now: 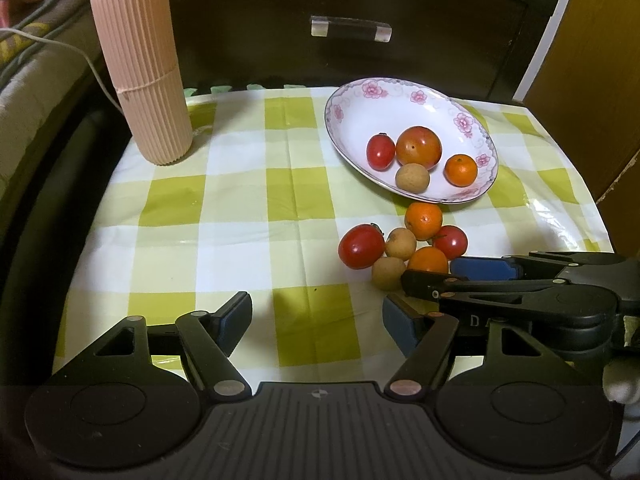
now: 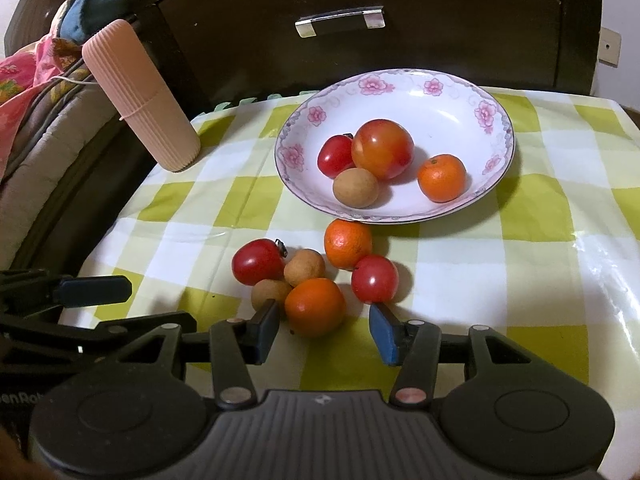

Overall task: Organize fruits
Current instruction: 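Grasp an orange tomato with the right gripper and lift it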

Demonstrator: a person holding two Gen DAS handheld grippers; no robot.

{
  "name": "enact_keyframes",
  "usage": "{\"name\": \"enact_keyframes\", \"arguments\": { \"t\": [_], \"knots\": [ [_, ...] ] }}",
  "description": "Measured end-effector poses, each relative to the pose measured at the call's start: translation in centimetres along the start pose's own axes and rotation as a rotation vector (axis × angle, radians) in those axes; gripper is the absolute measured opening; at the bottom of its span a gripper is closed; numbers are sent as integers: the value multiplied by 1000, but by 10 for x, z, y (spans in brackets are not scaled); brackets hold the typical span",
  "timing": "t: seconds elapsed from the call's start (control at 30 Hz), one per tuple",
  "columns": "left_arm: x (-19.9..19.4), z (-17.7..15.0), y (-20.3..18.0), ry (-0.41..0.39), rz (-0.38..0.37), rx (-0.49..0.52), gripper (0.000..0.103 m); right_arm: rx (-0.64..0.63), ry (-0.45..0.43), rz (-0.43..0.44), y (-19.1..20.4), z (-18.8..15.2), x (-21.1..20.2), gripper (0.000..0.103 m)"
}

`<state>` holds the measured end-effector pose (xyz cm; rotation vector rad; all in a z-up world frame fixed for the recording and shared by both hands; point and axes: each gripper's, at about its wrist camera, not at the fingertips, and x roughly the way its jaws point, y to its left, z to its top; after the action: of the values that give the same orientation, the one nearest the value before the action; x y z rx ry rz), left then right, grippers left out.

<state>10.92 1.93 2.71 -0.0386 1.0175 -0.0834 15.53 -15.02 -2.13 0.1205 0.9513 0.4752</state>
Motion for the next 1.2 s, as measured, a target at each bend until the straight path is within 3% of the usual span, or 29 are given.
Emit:
{"name": "enact_keyframes", "arguments": {
  "t": [0.27,0.53,0.83,1.2],
  "knots": [
    [0,0,0,2,-10,8,80,2,8,22,1,0,-3,32],
    [-1,2,0,-4,-19,-8,81,7,-4,47,-2,5,-18,31],
    [-2,4,7,-13,-9,-41,82,-29,4,20,1,3,-1,32],
    [2,5,9,-4,-9,-50,82,4,12,83,-1,4,0,30]
  ]
}}
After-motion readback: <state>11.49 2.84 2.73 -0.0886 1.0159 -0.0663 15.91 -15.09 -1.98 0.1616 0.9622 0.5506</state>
